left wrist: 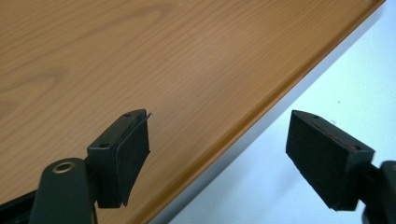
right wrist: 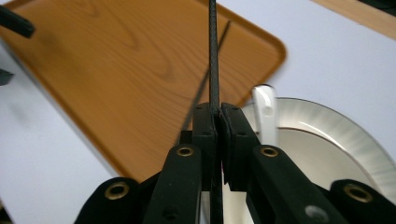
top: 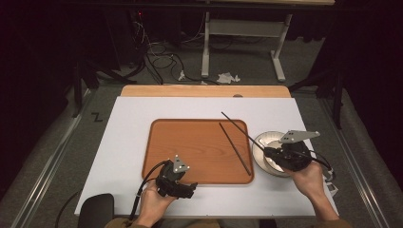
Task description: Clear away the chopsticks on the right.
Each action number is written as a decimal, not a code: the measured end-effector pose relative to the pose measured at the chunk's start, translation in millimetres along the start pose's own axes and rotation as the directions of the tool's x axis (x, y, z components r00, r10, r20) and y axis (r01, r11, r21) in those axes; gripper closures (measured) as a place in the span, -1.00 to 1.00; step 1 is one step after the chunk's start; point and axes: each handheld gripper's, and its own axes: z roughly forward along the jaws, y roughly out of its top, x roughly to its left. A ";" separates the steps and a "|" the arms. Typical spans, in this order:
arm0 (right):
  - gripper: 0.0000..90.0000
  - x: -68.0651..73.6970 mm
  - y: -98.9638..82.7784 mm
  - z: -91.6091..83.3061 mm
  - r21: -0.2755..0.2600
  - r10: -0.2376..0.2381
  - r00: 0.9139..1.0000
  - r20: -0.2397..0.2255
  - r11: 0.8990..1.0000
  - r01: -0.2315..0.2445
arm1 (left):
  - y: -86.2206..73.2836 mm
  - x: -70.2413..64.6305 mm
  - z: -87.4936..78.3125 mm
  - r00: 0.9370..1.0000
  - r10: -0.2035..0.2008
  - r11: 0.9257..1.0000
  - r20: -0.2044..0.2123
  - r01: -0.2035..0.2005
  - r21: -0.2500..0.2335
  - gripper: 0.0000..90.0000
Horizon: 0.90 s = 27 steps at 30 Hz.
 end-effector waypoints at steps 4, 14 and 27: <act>0.92 9.3 2.1 4.7 -0.001 -0.020 1.000 -0.020 1.000 0.020 | 0.2 -0.2 1.2 1.000 0.005 1.000 0.001 -0.005 0.006 -0.52; 0.91 32.7 2.6 37.0 0.078 -0.045 0.997 -0.066 0.996 0.050 | 0.0 -0.6 1.6 1.000 0.004 1.000 -0.002 -0.004 0.006 -0.52; 0.91 43.7 -2.7 85.9 0.217 -0.056 0.998 -0.039 0.974 0.063 | 0.0 -0.3 1.5 1.000 0.004 1.000 0.000 -0.004 0.009 -0.52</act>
